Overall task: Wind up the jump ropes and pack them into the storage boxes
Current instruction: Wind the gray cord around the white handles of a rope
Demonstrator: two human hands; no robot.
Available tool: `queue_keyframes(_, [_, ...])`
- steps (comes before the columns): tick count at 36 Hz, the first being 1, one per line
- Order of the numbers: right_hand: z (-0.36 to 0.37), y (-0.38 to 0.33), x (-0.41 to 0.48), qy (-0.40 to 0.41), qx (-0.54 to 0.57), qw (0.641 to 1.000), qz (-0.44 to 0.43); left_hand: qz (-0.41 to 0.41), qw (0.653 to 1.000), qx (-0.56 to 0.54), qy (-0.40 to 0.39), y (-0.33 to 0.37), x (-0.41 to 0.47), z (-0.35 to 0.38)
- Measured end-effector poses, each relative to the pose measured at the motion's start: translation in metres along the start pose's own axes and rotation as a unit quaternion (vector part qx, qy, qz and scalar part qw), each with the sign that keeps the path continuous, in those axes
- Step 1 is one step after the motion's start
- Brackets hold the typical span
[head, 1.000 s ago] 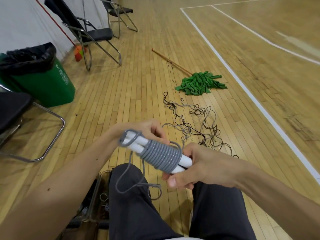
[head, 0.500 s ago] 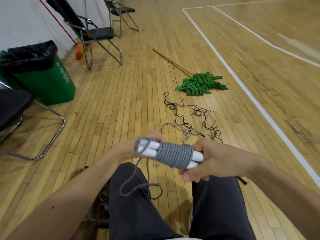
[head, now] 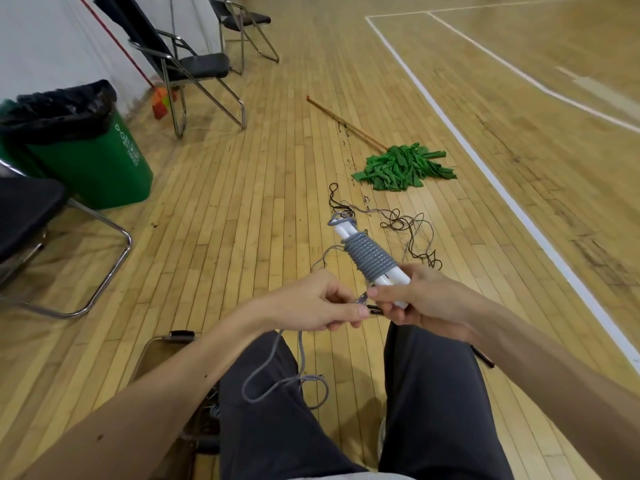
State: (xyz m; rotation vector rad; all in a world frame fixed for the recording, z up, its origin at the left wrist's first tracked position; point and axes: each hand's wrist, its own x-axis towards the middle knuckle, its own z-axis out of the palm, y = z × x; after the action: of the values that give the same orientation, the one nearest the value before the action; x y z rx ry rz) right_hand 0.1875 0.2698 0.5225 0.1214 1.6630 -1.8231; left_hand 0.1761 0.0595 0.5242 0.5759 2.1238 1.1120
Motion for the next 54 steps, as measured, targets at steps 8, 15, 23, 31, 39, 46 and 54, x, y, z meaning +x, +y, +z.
queue_keyframes(8, [-0.004, 0.003, 0.004, -0.007, 0.028, 1.000, -0.012, 0.004, 0.979, 0.187, 0.084, 0.010, -0.001, 0.001])
queue_keyframes(15, [-0.004, 0.012, 0.008, 0.024, -0.009, 0.999, -0.035, -0.021, 0.941, 0.314, 0.126, 0.014, -0.005, -0.002])
queue_keyframes(23, [0.003, 0.022, 0.017, 0.126, -0.061, 0.984, -0.114, -0.028, 0.948, 0.298, 0.107, 0.005, -0.001, 0.009])
queue_keyframes(31, [-0.001, 0.017, 0.022, 0.143, -0.158, 0.961, -0.176, -0.101, 0.993, -0.040, 0.042, 0.008, -0.001, -0.009])
queue_keyframes(39, [-0.016, 0.015, 0.033, 0.203, -0.283, 0.914, -0.210, -0.147, 0.988, 0.019, 0.047, 0.016, -0.002, -0.008])
queue_keyframes(46, [-0.051, 0.011, 0.032, 0.244, -0.343, 0.901, -0.108, -0.145, 0.971, 0.161, 0.101, 0.014, -0.011, -0.006])
queue_keyframes(54, [-0.042, 0.023, 0.034, 0.147, -0.456, 0.877, -0.010, -0.057, 0.949, 0.280, 0.134, 0.043, -0.018, -0.026])
